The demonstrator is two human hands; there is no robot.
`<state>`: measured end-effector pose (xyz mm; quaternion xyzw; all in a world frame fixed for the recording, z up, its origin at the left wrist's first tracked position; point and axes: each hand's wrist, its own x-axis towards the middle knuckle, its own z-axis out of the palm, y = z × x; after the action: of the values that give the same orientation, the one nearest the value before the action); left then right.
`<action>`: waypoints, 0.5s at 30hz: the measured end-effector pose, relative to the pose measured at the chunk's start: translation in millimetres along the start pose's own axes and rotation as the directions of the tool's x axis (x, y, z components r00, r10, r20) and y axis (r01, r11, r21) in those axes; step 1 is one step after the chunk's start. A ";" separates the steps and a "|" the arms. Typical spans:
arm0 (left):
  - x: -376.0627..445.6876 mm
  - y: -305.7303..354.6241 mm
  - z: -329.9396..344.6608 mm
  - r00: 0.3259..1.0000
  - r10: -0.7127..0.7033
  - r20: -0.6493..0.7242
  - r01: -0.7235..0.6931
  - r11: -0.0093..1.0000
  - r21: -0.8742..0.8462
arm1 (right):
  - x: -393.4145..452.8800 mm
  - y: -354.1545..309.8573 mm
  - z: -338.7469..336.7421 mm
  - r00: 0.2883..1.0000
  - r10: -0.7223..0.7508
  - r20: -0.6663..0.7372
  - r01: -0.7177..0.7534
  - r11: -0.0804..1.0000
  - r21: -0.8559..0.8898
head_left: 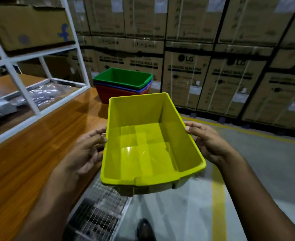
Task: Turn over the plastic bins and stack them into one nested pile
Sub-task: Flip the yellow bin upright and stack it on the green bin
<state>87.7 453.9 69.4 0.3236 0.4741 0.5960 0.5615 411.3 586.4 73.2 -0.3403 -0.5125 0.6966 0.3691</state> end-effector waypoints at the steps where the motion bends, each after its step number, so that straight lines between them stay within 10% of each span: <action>1: 23.3 5.8 2.5 1.000 0.010 0.003 -0.010 1.000 0.003 | 22.2 -9.8 -6.8 1.000 -0.017 0.007 0.017 1.000 -0.003; 15: 281.4 123.8 12.1 0.978 0.203 -0.044 -0.202 0.979 0.030 | 314.7 -127.6 -46.0 0.991 -0.091 0.094 0.095 0.995 -0.036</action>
<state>9.0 741.0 147.2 0.3632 0.4592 0.6515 0.4824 315.5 905.1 155.0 -0.2911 -0.5583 0.6831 0.3701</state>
